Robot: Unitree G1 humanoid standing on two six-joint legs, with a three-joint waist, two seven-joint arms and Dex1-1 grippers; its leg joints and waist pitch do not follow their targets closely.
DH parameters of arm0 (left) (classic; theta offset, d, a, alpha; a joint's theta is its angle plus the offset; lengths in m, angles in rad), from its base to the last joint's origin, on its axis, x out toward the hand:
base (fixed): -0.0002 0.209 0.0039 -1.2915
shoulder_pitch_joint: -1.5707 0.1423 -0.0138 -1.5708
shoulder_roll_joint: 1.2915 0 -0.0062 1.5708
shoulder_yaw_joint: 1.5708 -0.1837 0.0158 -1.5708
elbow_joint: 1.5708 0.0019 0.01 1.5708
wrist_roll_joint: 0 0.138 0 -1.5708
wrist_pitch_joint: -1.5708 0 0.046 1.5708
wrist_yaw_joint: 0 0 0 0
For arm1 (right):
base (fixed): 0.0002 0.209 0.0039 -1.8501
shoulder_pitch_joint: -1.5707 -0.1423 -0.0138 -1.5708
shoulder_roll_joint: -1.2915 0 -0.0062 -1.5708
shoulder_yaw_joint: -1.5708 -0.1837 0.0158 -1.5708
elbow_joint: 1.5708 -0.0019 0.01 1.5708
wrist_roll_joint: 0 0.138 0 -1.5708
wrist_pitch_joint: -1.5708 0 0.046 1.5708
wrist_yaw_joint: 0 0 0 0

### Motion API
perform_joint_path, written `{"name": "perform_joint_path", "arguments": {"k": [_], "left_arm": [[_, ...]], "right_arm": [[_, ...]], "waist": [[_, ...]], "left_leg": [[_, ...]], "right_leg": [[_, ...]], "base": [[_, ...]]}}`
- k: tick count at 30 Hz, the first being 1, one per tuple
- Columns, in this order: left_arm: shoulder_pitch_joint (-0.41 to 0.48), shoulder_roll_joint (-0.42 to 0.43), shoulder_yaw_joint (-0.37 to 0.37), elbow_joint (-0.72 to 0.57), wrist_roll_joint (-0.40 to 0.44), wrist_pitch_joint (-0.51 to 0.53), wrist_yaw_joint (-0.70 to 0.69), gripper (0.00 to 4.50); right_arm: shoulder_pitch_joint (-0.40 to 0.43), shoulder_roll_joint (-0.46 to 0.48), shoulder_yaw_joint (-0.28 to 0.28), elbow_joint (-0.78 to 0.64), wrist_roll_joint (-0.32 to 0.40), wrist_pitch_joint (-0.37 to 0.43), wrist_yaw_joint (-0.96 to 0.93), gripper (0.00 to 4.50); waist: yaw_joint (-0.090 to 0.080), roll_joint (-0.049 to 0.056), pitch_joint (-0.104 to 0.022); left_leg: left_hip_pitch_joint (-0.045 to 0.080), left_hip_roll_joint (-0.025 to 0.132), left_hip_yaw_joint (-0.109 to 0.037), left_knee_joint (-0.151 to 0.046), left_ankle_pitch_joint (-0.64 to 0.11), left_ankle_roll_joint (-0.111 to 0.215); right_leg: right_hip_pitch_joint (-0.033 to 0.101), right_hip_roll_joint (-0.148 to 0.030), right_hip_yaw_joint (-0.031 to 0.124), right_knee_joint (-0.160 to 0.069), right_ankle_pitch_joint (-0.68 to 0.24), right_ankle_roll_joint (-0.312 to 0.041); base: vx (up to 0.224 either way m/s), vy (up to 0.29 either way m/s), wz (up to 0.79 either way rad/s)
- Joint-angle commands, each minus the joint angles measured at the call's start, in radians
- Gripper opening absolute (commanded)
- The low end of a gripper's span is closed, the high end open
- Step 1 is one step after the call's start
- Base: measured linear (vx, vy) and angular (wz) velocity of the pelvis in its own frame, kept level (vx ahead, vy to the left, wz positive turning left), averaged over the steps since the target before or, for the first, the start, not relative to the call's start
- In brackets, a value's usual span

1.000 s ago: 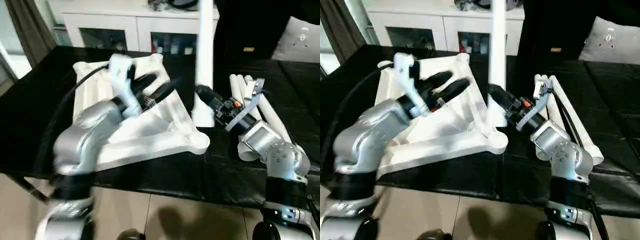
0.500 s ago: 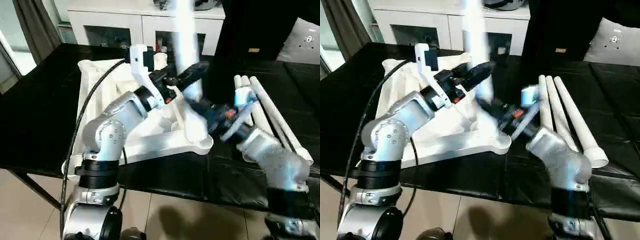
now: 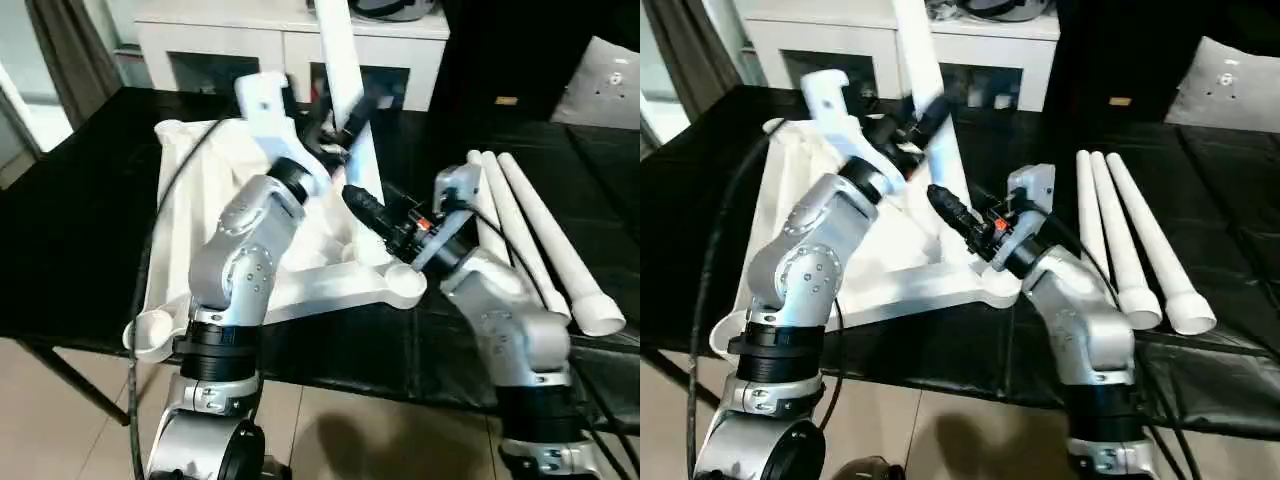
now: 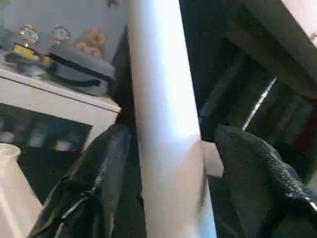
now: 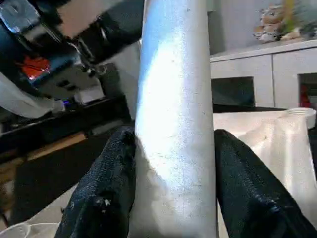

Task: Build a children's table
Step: Pick table leg

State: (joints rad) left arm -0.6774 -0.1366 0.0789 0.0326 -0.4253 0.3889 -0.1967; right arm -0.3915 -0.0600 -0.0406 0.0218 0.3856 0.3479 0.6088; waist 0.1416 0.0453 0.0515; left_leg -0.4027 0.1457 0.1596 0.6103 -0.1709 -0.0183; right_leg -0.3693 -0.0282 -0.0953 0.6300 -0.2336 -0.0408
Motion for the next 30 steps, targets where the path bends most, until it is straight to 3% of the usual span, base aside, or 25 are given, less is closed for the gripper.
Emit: {"name": "perform_joint_path", "arguments": {"k": [1,10,11,12,16,17,18,24,30], "left_arm": [[0.014,-0.064,-0.016,0.019,0.018,0.002,0.003,2.68],[0.025,-0.048,-0.051,0.031,-0.010,0.024,-0.017,1.98],[0.035,-0.047,-0.062,0.024,-0.021,0.038,-0.030,1.94],[0.044,-0.045,-0.073,0.016,-0.030,0.056,-0.045,1.91],[0.058,-0.030,-0.102,-0.002,-0.040,0.080,-0.084,1.89],[0.059,-0.023,-0.103,-0.006,-0.050,0.089,-0.099,2.40],[0.059,-0.021,-0.101,-0.007,-0.053,0.090,-0.103,2.53],[0.058,0.009,-0.100,-0.006,-0.049,0.089,-0.109,2.94],[0.060,0.020,-0.096,-0.004,-0.021,0.085,-0.109,3.31]], "right_arm": [[-0.008,0.008,0.011,-0.011,-0.008,-0.023,-0.003,1.89],[-0.010,-0.002,0.041,0.015,-0.032,-0.081,0.010,1.89],[-0.009,-0.005,0.047,0.014,-0.036,-0.085,0.017,1.89],[-0.008,-0.008,0.052,0.011,-0.040,-0.089,0.022,1.89],[-0.003,-0.014,0.058,0.007,-0.044,-0.095,0.028,1.89],[0.002,-0.018,0.060,0.005,-0.047,-0.099,0.032,1.89],[0.003,-0.020,0.061,0.005,-0.047,-0.101,0.033,1.89],[0.012,-0.034,0.073,0.012,-0.057,-0.121,0.042,1.89],[0.013,-0.037,0.076,0.020,-0.059,-0.135,0.043,1.89]], "waist": [[-0.003,-0.014,-0.072],[-0.005,-0.014,-0.071],[-0.004,-0.006,-0.072],[-0.005,-0.005,-0.073],[-0.005,-0.008,-0.073],[-0.006,-0.008,-0.072],[-0.005,-0.008,-0.072],[-0.006,-0.003,-0.070],[-0.005,-0.006,-0.071]], "left_leg": [[0.019,0.105,-0.043,-0.060,-0.083,0.098],[0.019,0.106,-0.042,-0.060,-0.095,0.095],[0.020,0.106,-0.043,-0.059,-0.093,0.092],[0.020,0.108,-0.044,-0.060,-0.095,0.093],[0.020,0.109,-0.044,-0.060,-0.093,0.099],[0.020,0.108,-0.043,-0.060,-0.099,0.099],[0.020,0.107,-0.043,-0.060,-0.106,0.099],[0.021,0.108,-0.045,-0.062,-0.123,0.090],[0.021,0.109,-0.045,-0.062,-0.116,0.094]], "right_leg": [[0.046,-0.149,0.077,-0.080,-0.024,-0.126],[0.045,-0.152,0.078,-0.080,-0.024,-0.134],[0.045,-0.151,0.078,-0.078,-0.021,-0.136],[0.044,-0.150,0.078,-0.078,-0.012,-0.136],[0.047,-0.153,0.079,-0.077,0.013,-0.143],[0.046,-0.151,0.079,-0.078,0.005,-0.143],[0.046,-0.151,0.079,-0.080,-0.009,-0.141],[0.045,-0.150,0.079,-0.081,-0.029,-0.141],[0.045,-0.150,0.079,-0.080,-0.017,-0.144]], "base": [[0.000,0.000,0.00],[0.000,0.000,0.00],[0.000,0.000,0.00],[0.000,0.000,0.00],[0.000,0.000,0.00],[0.000,0.000,0.00],[0.000,0.000,0.00],[0.000,0.000,0.00],[0.000,0.000,0.00]]}}
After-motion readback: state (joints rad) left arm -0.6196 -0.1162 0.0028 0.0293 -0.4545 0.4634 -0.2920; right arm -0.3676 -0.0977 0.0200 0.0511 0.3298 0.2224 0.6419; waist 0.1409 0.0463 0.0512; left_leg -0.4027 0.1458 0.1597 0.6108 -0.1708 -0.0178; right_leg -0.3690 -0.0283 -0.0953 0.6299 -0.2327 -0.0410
